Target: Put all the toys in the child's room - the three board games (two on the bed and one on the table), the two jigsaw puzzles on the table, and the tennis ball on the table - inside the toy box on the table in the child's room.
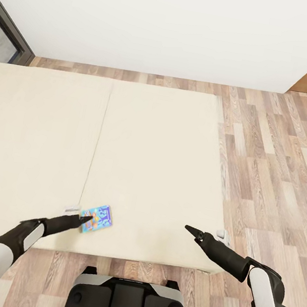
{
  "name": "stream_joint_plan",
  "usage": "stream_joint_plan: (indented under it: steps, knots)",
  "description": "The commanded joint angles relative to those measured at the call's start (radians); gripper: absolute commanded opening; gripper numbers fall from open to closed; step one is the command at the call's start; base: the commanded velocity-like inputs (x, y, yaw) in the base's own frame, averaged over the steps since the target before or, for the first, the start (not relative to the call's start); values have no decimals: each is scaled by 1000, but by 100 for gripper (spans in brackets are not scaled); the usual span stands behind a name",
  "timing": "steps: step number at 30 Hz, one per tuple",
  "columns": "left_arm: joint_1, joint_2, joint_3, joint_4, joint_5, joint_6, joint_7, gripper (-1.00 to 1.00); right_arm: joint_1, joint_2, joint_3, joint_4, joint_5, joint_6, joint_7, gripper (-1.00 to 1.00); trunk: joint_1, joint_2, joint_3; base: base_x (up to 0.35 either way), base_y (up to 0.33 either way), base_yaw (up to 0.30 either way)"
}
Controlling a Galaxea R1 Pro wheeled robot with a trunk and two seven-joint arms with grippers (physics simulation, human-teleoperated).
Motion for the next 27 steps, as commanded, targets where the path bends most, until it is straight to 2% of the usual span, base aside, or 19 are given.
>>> stream_joint_plan:
  steps: [1, 15, 27]
  knots:
    - [0, -2, 4, -8, 7, 12, 14, 100, -1, 0, -1, 0, 10, 4, 10, 100, 1, -1, -1, 0, 0, 0]
    - [-2, -23, 4, -32, 6, 6, 95, 100, -1, 0, -2, -1, 10, 4, 10, 100, 1, -1, -1, 0, 0, 0]
    - [-2, -58, 3, -33, 7, -2, 107, 100, -1, 0, -2, -1, 10, 4, 10, 100, 1, -1, -1, 0, 0, 0]
